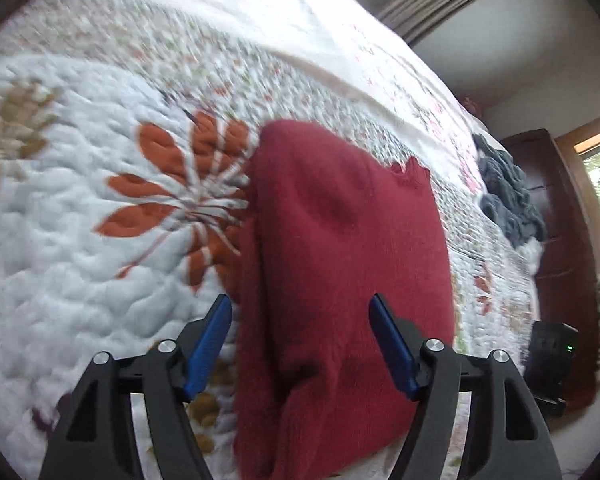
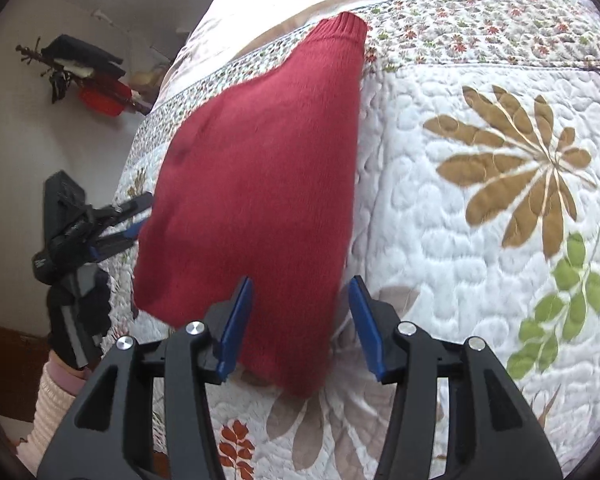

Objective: Fold small clothes

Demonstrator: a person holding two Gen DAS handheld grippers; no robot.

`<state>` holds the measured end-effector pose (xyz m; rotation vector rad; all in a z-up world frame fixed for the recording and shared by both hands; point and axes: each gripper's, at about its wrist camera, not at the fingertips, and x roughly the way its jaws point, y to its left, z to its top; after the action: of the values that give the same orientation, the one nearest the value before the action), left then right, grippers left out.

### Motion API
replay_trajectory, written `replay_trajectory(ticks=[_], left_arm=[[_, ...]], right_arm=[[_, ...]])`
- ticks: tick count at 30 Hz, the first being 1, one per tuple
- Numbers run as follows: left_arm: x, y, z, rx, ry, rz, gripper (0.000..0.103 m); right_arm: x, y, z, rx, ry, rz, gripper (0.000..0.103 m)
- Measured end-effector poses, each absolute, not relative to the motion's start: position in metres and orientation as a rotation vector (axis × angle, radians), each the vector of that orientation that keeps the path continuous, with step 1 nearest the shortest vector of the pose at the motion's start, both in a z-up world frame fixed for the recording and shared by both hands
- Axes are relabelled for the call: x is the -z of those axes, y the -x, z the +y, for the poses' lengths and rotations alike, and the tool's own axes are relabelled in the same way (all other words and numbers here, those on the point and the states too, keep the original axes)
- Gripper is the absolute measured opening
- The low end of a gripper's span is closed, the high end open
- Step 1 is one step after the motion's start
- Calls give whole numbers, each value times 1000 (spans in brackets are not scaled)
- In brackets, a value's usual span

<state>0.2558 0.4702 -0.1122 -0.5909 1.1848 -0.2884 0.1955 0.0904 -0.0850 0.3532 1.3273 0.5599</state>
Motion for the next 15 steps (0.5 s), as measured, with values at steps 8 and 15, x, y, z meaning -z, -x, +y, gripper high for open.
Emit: replay_trajectory(ticks=[8, 15], left_arm=[[150, -288, 455, 498, 702, 1224, 82], [157, -297, 442, 625, 719, 1241, 84]], right_arm=[[101, -229, 87, -594, -457, 1345, 58], [128, -259, 95, -636, -562, 1369, 68]])
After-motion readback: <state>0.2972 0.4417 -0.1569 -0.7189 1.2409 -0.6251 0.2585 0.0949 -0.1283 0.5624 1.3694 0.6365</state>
